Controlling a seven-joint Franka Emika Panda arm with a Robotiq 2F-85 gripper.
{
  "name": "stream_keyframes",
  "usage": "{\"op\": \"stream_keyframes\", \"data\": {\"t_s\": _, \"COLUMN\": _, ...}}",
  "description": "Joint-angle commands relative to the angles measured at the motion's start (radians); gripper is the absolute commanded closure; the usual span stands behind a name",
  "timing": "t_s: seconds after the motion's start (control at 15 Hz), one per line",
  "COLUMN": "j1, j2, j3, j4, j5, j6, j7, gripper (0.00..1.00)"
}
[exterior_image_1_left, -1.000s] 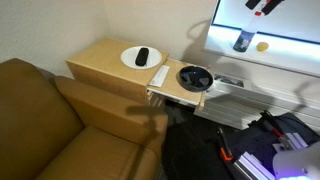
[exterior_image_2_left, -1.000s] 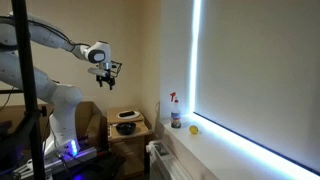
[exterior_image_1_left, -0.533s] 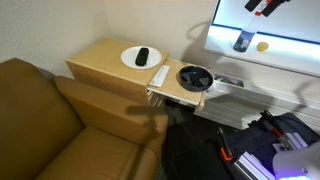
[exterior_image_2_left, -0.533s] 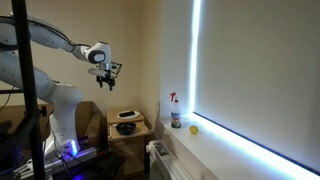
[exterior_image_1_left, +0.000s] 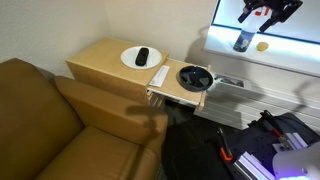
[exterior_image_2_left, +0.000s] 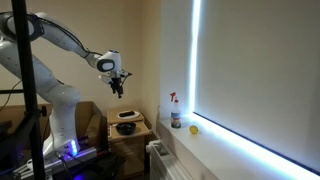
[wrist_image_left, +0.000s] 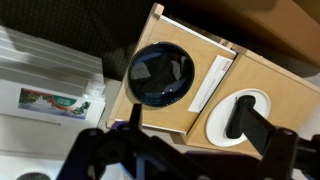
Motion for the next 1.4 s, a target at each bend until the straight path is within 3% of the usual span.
{"op": "stream_keyframes", "data": {"t_s": 0.0, "j1": -0.002, "j2": 0.049, "j3": 0.053, "j4": 0.002, "j5": 0.116, "j6": 0.032, "j7": 0.152, "gripper": 0.00}}
{"op": "stream_keyframes", "data": {"t_s": 0.07, "j1": -0.017, "j2": 0.032, "j3": 0.081, "j4": 0.004, "j5": 0.119, "j6": 0.037, "j7": 0.194, "gripper": 0.00}}
{"op": "stream_keyframes", "data": {"t_s": 0.13, "j1": -0.014, "j2": 0.058, "j3": 0.053, "j4": 0.007, "j5": 0.097, "j6": 0.023, "j7": 0.112, "gripper": 0.00}}
{"op": "stream_keyframes", "data": {"t_s": 0.33, "j1": -0.014, "j2": 0.040, "j3": 0.084, "j4": 0.013, "j5": 0.108, "j6": 0.024, "j7": 0.184, "gripper": 0.00}}
{"op": "stream_keyframes", "data": {"t_s": 0.47, "j1": -0.023, "j2": 0.178, "j3": 0.103, "j4": 0.033, "j5": 0.107, "j6": 0.061, "j7": 0.233, "gripper": 0.00}}
{"op": "stream_keyframes", "data": {"t_s": 0.73, "j1": 0.032, "j2": 0.402, "j3": 0.086, "j4": 0.074, "j5": 0.238, "j6": 0.069, "j7": 0.254, "gripper": 0.00}}
{"op": "stream_keyframes", "data": {"t_s": 0.93, "j1": 0.020, "j2": 0.578, "j3": 0.113, "j4": 0.145, "j5": 0.255, "j6": 0.094, "j7": 0.325, "gripper": 0.00}}
{"op": "stream_keyframes", "data": {"t_s": 1.07, "j1": 0.016, "j2": 0.622, "j3": 0.124, "j4": 0.184, "j5": 0.249, "j6": 0.073, "j7": 0.384, "gripper": 0.00}}
{"op": "stream_keyframes", "data": {"t_s": 1.13, "j1": 0.011, "j2": 0.548, "j3": 0.119, "j4": 0.123, "j5": 0.233, "j6": 0.077, "j7": 0.341, "gripper": 0.00}}
{"op": "stream_keyframes", "data": {"t_s": 1.33, "j1": 0.013, "j2": 0.619, "j3": 0.126, "j4": 0.174, "j5": 0.231, "j6": 0.077, "j7": 0.376, "gripper": 0.00}}
